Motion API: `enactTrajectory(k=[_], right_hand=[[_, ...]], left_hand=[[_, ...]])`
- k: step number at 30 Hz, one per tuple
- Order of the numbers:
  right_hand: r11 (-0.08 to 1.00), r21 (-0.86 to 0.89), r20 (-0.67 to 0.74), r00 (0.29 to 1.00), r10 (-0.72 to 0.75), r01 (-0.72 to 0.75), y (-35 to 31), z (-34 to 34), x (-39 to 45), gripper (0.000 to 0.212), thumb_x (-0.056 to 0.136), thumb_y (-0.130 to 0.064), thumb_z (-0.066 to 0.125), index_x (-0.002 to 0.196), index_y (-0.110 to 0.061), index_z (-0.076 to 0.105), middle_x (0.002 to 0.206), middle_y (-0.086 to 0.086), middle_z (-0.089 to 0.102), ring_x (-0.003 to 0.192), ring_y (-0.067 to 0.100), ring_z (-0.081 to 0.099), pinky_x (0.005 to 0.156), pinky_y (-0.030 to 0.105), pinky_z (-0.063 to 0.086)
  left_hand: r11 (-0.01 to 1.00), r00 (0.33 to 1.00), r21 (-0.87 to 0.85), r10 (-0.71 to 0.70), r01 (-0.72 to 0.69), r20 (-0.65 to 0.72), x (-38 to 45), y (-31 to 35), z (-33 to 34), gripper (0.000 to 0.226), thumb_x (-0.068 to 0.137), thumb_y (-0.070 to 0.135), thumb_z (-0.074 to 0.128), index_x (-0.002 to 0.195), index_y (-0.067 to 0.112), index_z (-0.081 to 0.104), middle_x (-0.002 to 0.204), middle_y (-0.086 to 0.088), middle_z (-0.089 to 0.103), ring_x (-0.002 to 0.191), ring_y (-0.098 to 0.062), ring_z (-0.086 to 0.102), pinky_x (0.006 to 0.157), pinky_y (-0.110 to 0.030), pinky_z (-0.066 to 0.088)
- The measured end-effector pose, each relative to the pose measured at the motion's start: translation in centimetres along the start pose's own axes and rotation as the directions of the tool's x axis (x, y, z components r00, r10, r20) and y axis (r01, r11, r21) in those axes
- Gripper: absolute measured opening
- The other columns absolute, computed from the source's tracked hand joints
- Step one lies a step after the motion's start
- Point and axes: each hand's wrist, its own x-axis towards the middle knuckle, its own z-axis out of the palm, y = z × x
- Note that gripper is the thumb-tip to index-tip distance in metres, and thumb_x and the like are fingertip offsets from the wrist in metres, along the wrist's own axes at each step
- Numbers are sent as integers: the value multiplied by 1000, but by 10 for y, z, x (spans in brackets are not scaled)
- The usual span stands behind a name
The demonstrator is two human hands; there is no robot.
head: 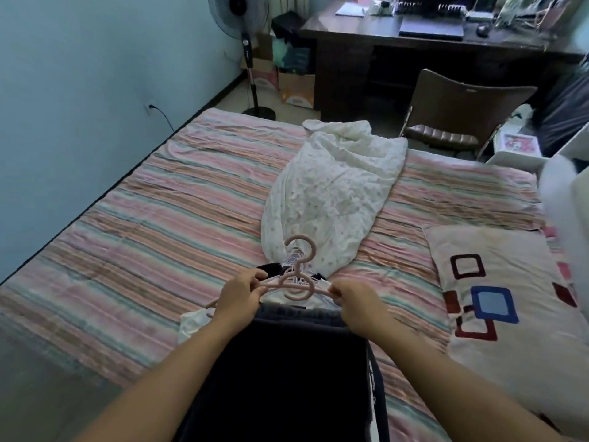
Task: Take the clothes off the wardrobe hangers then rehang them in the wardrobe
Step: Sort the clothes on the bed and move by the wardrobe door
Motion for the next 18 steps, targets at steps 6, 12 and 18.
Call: enactTrajectory(k=[6, 12, 18], right_hand=[[933, 274, -48, 966, 254, -232, 41, 59, 85, 12, 93, -12, 63, 84, -13, 71, 80, 5, 68, 76, 22, 60, 64, 31, 40], [931, 191, 8, 949, 316, -312, 80, 111, 144, 15, 89, -4, 55, 85, -9, 69, 81, 12, 66, 78, 30, 61, 67, 37, 47], [901, 220, 81, 928, 364, -373, 114, 159, 176, 17, 87, -7, 60, 75, -14, 68, 70, 4, 58, 75, 26, 58, 60, 31, 32]], left_hand=[[984, 996, 158, -85, 79, 35, 85, -38, 65, 23, 90, 11, 64, 113, 17, 65, 100, 1, 66, 102, -25, 62, 80, -31, 43], [824, 911, 562, -279, 64, 305, 93, -99, 124, 113, 72, 76, 61, 153, 43, -10, 164, -5, -11, 150, -34, -9, 115, -63, 8], [760, 853, 636, -412, 129, 319, 89, -150, 166, 112, 78, 76, 55, 148, 42, -25, 155, 0, -40, 144, -37, -29, 109, -73, 14]])
